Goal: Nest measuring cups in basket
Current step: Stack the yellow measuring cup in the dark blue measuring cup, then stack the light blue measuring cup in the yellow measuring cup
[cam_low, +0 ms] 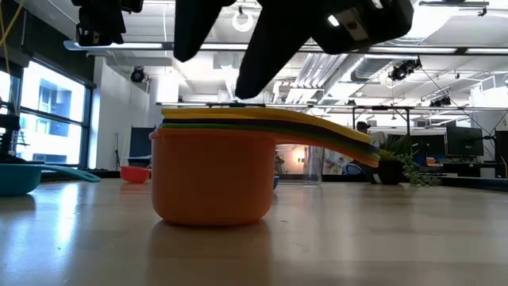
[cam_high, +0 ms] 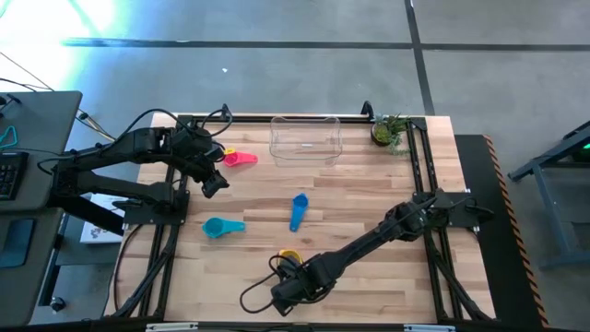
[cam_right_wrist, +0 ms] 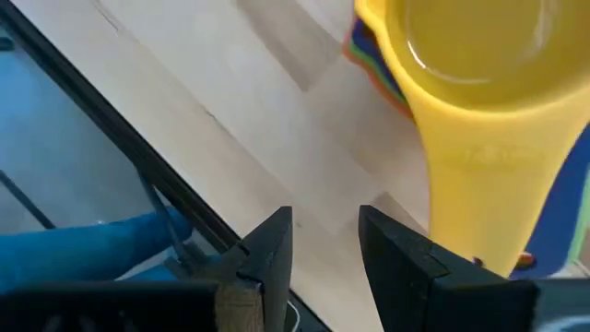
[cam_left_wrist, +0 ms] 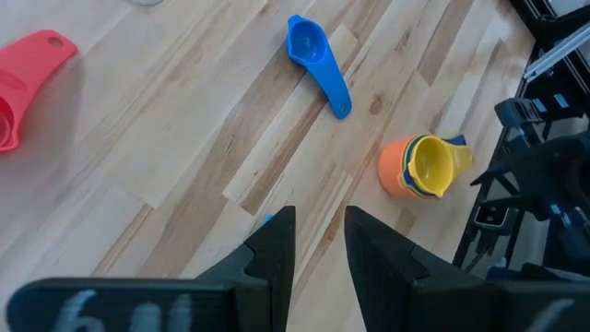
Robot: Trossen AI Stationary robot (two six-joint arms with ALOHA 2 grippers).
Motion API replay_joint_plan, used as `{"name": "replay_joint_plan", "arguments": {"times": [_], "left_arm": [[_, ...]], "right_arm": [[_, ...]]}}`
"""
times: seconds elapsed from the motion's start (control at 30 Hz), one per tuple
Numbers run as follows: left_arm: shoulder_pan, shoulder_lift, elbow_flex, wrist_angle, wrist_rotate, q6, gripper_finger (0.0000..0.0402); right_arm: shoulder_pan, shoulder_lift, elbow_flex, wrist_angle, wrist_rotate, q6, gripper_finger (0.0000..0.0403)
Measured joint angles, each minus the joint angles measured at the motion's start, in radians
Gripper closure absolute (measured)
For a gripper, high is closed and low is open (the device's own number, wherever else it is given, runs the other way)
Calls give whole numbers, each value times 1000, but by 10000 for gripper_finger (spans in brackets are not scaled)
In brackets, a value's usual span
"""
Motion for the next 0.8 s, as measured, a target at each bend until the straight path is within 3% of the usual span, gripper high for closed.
{"name": "replay_joint_plan", "arguments": {"times": [0.43, 0.8], "left_arm": [[0, 0, 0, 0, 0, 0, 314], [0, 0, 0, 0, 0, 0, 314]], "right_arm": [[-9, 4, 0, -161, -35, 57, 284], [-13, -3, 0, -122, -39, 8, 284]]}}
